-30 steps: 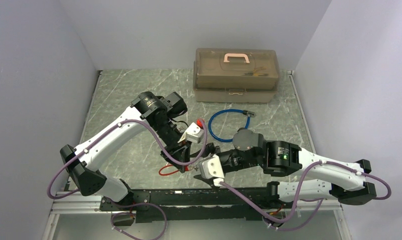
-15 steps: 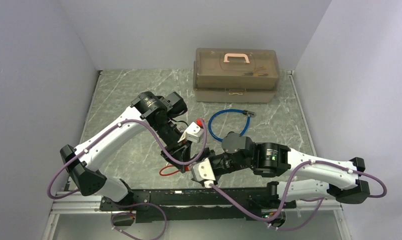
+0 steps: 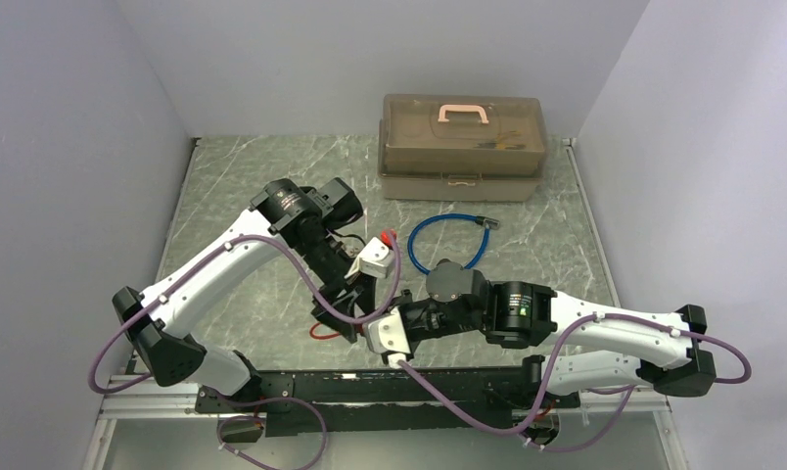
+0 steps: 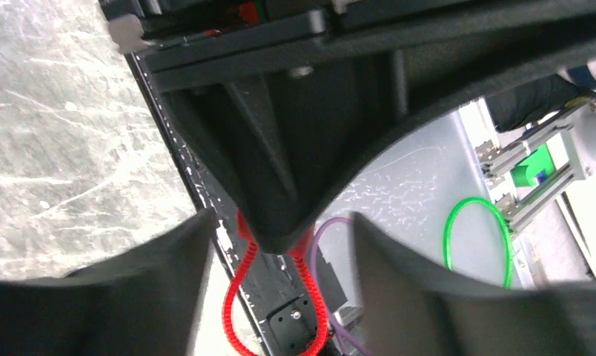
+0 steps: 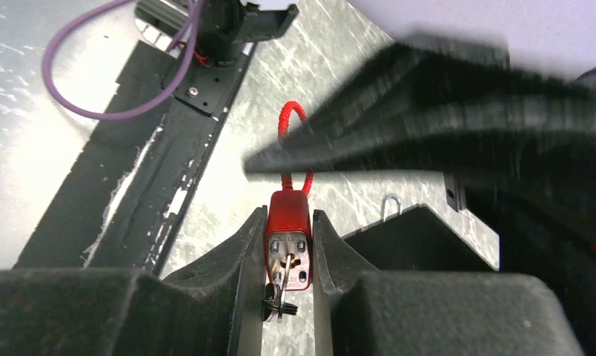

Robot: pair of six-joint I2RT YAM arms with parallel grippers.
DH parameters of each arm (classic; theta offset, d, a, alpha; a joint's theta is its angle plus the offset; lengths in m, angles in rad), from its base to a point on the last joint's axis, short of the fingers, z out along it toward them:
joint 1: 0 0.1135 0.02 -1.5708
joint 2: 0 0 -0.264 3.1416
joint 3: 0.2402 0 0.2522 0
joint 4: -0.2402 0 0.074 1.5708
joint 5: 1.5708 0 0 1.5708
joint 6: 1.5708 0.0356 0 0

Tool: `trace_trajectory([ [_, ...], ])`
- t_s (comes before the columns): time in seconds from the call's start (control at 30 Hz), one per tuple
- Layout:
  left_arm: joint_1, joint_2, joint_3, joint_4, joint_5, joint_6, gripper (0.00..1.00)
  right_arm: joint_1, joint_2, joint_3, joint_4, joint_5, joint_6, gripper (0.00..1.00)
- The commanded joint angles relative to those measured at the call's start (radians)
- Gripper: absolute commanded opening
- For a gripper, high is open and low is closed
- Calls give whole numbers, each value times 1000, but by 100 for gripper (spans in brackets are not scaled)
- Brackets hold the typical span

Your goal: Unlock with the key

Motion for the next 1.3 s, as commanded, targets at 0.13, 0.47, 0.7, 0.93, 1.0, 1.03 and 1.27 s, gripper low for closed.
trace_trajectory([
  [0.13,104,-45,123,-3,-32,4,100,-5,-53,-6,67,140,50,0],
  [0.47,144,-246,34,386,-354,-126,99,-5,-72,-20,221,240,151,0],
  [0.7,133,-319,-31,398,-313,-126,99,-21,-65,-11,271,252,198,0],
  [0.93,90,-365,-162,555,-259,-213,99,-42,-26,59,230,214,218,0],
  [1.0,76,-377,-197,588,-274,-221,99,-45,-18,69,232,209,221,0],
  [1.03,71,-382,-211,600,-276,-221,99,-47,-14,70,236,211,221,0],
  [1.27,61,-408,-257,672,-306,-240,88,-64,-17,55,274,190,252,0],
])
